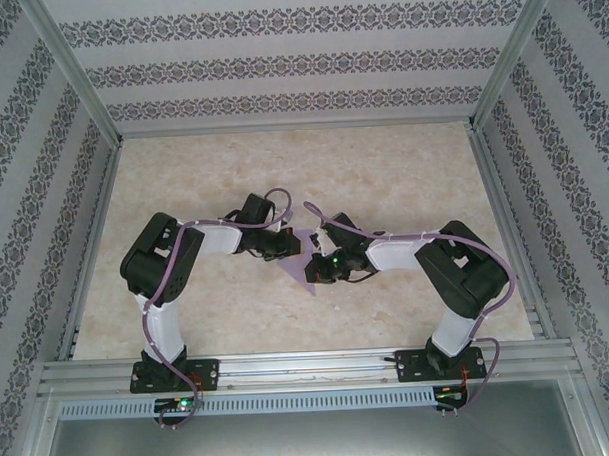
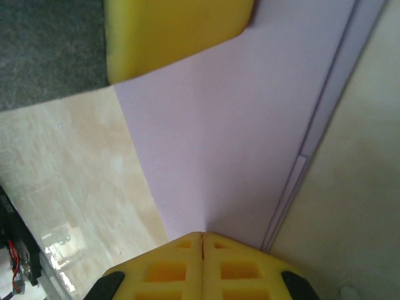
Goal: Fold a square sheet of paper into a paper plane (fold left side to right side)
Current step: Fourth fold the wing at the center of the table.
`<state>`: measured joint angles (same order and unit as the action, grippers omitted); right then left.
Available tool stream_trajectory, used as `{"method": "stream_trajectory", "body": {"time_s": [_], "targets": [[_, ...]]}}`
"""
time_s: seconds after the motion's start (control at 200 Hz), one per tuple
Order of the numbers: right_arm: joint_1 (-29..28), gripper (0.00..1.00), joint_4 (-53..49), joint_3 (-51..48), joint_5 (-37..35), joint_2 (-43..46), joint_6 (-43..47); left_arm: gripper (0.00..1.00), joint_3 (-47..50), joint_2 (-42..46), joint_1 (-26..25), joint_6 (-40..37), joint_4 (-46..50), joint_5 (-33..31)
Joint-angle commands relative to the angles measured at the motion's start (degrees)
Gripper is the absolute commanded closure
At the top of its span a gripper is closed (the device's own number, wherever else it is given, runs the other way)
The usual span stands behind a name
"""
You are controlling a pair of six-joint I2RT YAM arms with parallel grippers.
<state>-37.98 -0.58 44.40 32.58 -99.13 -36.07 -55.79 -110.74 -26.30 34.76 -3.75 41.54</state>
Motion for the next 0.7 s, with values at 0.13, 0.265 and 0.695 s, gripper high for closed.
{"method": "stream_trajectory", "body": {"time_s": [0.13, 0.265, 0.695], "targets": [[1.0, 1.00, -0.1, 2.1, 4.9, 4.0, -2.2, 1.00, 2.5, -2.4, -0.2, 0.6, 0.6, -4.4], [0.8, 1.00, 0.5, 2.9, 4.8, 1.7, -2.5, 1.00, 2.5, -2.4, -0.2, 0.5, 0.4, -4.3], [0.3, 1.00, 0.6, 4.6, 1.3, -3.6, -2.3, 1.00, 2.6, -2.1, -0.2, 0.6, 0.9, -4.8]]}}
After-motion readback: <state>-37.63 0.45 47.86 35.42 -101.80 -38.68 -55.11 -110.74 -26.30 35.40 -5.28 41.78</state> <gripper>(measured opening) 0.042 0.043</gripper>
